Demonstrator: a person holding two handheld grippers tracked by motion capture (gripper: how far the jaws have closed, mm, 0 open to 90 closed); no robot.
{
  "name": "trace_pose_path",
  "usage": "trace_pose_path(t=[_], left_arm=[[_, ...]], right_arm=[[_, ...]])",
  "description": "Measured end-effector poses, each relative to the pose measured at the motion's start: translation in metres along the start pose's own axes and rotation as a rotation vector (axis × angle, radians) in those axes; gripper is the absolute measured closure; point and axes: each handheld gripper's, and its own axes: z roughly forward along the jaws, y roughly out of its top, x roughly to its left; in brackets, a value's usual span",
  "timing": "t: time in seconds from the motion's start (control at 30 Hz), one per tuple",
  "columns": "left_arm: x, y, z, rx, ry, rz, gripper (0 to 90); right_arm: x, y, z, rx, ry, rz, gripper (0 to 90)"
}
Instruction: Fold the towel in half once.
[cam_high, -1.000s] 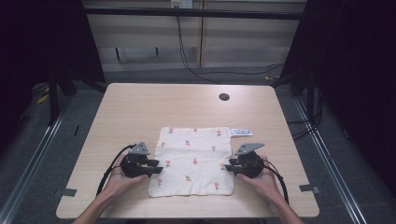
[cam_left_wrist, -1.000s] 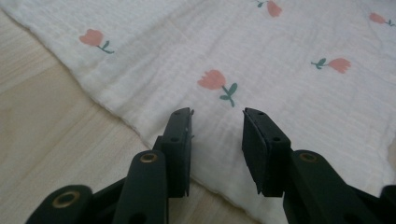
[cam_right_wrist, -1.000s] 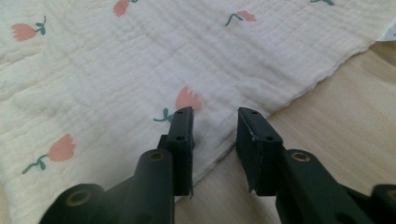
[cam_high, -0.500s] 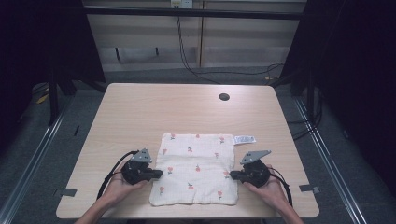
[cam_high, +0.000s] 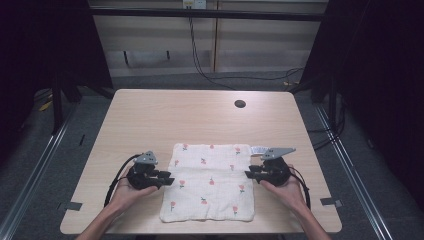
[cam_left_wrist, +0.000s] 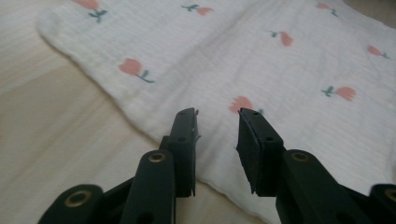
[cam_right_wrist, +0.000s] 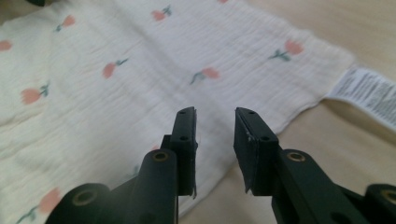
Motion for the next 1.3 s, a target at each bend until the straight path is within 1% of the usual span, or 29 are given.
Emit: trace_pose_path(t=[0.03, 0.07, 0.1, 0.13, 0.17, 0.2, 0.23, 0.27, 0.3, 0.33, 0.37, 0.4, 0.43, 0.47, 0.5, 0.57, 0.67, 0.7, 0.73, 0.77, 0.87, 0.9, 0.97, 1.0, 1.07, 1.13, 1.2, 1.27, 1.3], left_arm=[[0.003, 0.001, -0.001, -0.002, 0.014, -0.004, 65.8], [0.005, 0.002, -0.001, -0.003, 0.028, -0.008, 65.8], [0.01, 0.006, -0.004, -0.021, 0.035, -0.015, 63.8], [0.01, 0.006, -0.004, -0.021, 0.035, -0.015, 63.9], [0.013, 0.009, -0.006, -0.039, 0.044, -0.024, 63.9], [0.016, 0.011, -0.007, -0.042, 0.045, -0.03, 63.9], [0.02, 0.016, -0.007, -0.047, 0.071, -0.027, 63.3], [0.023, 0.018, -0.006, -0.057, 0.067, -0.039, 63.3], [0.023, 0.018, -0.006, -0.057, 0.067, -0.039, 63.3], [0.025, 0.019, -0.006, -0.056, 0.065, -0.042, 63.2], [0.03, 0.024, -0.002, -0.051, 0.08, -0.043, 63.2], [0.03, 0.024, -0.002, -0.051, 0.08, -0.043, 63.3], [0.033, 0.026, -0.002, -0.074, 0.074, -0.053, 63.2], [0.038, 0.03, 0.001, -0.08, 0.083, -0.063, 63.2], [0.042, 0.032, 0.002, -0.09, 0.074, -0.08, 63.3], [0.044, 0.034, 0.003, -0.106, 0.077, -0.095, 63.3], [0.048, 0.038, 0.009, -0.096, 0.09, -0.083, 63.0], [0.049, 0.038, 0.012, -0.083, 0.103, -0.074, 59.9], [0.051, 0.038, 0.015, -0.076, 0.087, -0.079, 59.9], [0.052, 0.037, 0.018, -0.062, 0.097, -0.071, 58.4], [0.054, 0.038, 0.017, -0.066, 0.086, -0.073, 58.5], [0.057, 0.037, 0.015, -0.08, 0.094, -0.091, 57.7], [0.06, 0.037, 0.015, -0.082, 0.089, -0.097, 57.8], [0.062, 0.037, 0.015, -0.077, 0.11, -0.09, 57.7], [0.065, 0.037, 0.016, -0.088, 0.11, -0.116, 57.1], [0.066, 0.037, 0.018, -0.072, 0.123, -0.104, 57.0], [0.067, 0.038, 0.02, -0.071, 0.122, -0.107, 56.3], [0.069, 0.039, 0.021, -0.084, 0.122, -0.121, 56.0], [0.07, 0.04, 0.023, -0.079, 0.13, -0.123, 54.9]], right_arm=[[-0.008, 0.006, 0.002, -0.017, -0.026, 0.006, 68.6], [-0.008, 0.006, 0.002, -0.017, -0.026, 0.006, 68.6], [-0.017, 0.012, 0.004, -0.024, -0.045, 0.012, 67.7], [-0.017, 0.012, 0.004, -0.024, -0.045, 0.012, 67.7], [-0.021, 0.015, 0.005, -0.029, -0.052, 0.019, 67.6], [-0.027, 0.018, 0.007, -0.036, -0.055, 0.025, 67.6], [-0.037, 0.024, 0.01, -0.041, -0.066, 0.038, 67.6], [-0.043, 0.026, 0.013, -0.054, -0.06, 0.059, 67.7], [-0.043, 0.026, 0.013, -0.054, -0.06, 0.059, 67.7], [-0.051, 0.028, 0.022, -0.039, -0.061, 0.073, 68.1], [-0.054, 0.029, 0.027, -0.021, -0.065, 0.078, 68.0], [-0.054, 0.029, 0.027, -0.021, -0.065, 0.078, 68.0], [-0.057, 0.031, 0.036, 0.005, -0.07, 0.064, 68.1], [-0.059, 0.032, 0.04, 0.008, -0.077, 0.062, 68.1], [-0.061, 0.032, 0.044, 0.015, -0.07, 0.074, 68.1], [-0.063, 0.033, 0.047, 0.011, -0.074, 0.075, 67.9], [-0.067, 0.038, 0.052, 0.019, -0.083, 0.076, 67.0], [-0.068, 0.04, 0.056, 0.033, -0.093, 0.069, 64.5], [-0.068, 0.04, 0.056, 0.033, -0.093, 0.069, 64.5], [-0.071, 0.041, 0.06, 0.067, -0.1, 0.082, 63.0], [-0.073, 0.04, 0.063, 0.055, -0.112, 0.082, 63.1], [-0.075, 0.041, 0.065, 0.062, -0.125, 0.077, 62.7], [-0.079, 0.041, 0.065, 0.055, -0.118, 0.077, 62.1], [-0.08, 0.041, 0.066, 0.06, -0.128, 0.071, 62.1], [-0.081, 0.04, 0.067, 0.058, -0.114, 0.08, 62.0], [-0.08, 0.04, 0.068, 0.057, -0.115, 0.07, 62.0], [-0.079, 0.04, 0.068, 0.058, -0.11, 0.076, 64.8], [-0.078, 0.04, 0.068, 0.058, -0.101, 0.06, 70.9], [-0.076, 0.038, 0.068, 0.05, -0.082, 0.066, 82.6]])
